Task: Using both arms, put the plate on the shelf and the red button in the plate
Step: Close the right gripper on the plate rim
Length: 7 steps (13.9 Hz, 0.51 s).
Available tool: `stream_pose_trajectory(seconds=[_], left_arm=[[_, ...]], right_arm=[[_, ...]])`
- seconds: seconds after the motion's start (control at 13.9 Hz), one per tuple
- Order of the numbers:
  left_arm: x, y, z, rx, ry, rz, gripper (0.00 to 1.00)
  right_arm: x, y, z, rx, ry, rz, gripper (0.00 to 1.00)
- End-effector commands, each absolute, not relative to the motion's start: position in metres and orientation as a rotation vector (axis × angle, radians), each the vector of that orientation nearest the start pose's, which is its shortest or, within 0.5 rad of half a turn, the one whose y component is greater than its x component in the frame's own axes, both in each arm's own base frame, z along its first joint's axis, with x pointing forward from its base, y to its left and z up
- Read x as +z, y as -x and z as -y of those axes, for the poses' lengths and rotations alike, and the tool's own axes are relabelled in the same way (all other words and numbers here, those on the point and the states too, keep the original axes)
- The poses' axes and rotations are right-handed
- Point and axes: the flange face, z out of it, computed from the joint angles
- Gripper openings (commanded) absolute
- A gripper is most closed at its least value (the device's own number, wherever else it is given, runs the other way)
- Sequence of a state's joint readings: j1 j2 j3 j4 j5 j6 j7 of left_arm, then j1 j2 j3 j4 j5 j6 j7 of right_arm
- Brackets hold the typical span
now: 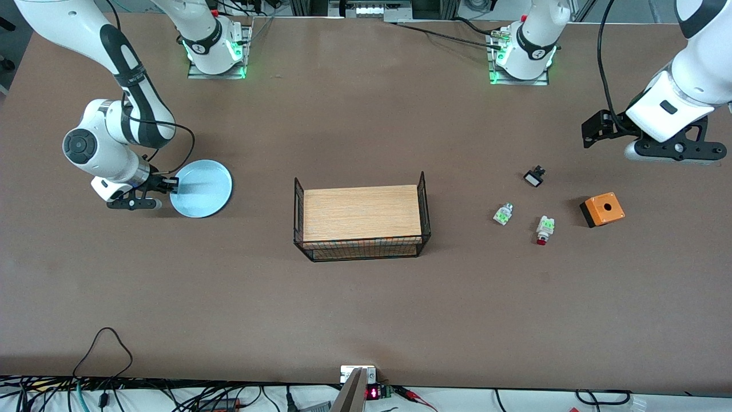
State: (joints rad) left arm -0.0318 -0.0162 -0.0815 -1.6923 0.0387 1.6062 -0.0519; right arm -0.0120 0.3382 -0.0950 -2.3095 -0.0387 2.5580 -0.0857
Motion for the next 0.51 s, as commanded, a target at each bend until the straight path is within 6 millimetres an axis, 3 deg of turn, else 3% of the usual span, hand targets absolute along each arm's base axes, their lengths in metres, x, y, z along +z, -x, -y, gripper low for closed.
stream_pose_trajectory(seconds=[0.0,0.14,0.43], left_arm=[[0.5862,-0.5477,0.0574,0.109,3.107,-0.126,1.00],[0.5861,-0.5475,0.0574,0.112,3.107,-0.126,1.00],[0.5861,-0.5475,0.0573,0.112,3.107,-0.126,1.00]], right_arm=[[0.1869,-0.5106,0.0544,0.141,3.186,0.054,0.10],[0.1876,-0.5109,0.0520,0.141,3.187,0.049,0.00],[0.1906,-0.5113,0.0465,0.145,3.186,0.049,0.00]])
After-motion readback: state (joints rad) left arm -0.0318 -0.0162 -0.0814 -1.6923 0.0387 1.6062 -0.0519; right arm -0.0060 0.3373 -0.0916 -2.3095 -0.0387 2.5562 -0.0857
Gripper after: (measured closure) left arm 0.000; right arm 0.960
